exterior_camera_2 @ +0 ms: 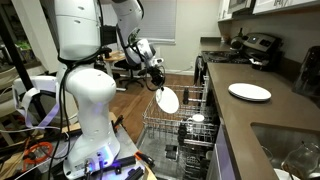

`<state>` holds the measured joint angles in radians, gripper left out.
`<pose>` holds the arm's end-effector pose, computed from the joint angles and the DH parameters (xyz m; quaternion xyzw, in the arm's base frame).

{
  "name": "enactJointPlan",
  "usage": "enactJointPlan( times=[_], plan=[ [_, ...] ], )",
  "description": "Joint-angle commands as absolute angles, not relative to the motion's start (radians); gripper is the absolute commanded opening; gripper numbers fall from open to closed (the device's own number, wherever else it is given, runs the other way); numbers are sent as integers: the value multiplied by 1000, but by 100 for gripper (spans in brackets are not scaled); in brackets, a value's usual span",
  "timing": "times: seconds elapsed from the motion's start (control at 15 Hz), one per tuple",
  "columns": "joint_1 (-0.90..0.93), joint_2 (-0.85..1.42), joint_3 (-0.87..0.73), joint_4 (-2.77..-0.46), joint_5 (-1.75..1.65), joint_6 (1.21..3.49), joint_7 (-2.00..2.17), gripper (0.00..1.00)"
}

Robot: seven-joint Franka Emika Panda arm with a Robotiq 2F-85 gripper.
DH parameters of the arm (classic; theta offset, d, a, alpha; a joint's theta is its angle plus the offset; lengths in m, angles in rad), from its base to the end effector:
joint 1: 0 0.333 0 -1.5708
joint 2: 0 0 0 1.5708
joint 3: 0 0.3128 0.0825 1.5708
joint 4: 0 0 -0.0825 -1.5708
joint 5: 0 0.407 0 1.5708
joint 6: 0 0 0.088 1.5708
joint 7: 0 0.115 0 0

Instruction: Put a plate from the counter in the dishwasher

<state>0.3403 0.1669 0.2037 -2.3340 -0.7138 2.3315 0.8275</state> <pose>0.4471 0.2556 0.2272 0.9654 0.1259 0.0801 0.2141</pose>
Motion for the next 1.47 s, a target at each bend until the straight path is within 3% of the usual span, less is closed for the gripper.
enactJointPlan(
  times=[0.0, 0.8, 1.4],
  plan=[
    [310, 116, 210, -2389, -660, 2385, 744, 5],
    [238, -51, 205, -2573, -260, 2539, 180, 5],
    [237, 2, 196, -2549, -63, 2679, -183, 5]
  ],
)
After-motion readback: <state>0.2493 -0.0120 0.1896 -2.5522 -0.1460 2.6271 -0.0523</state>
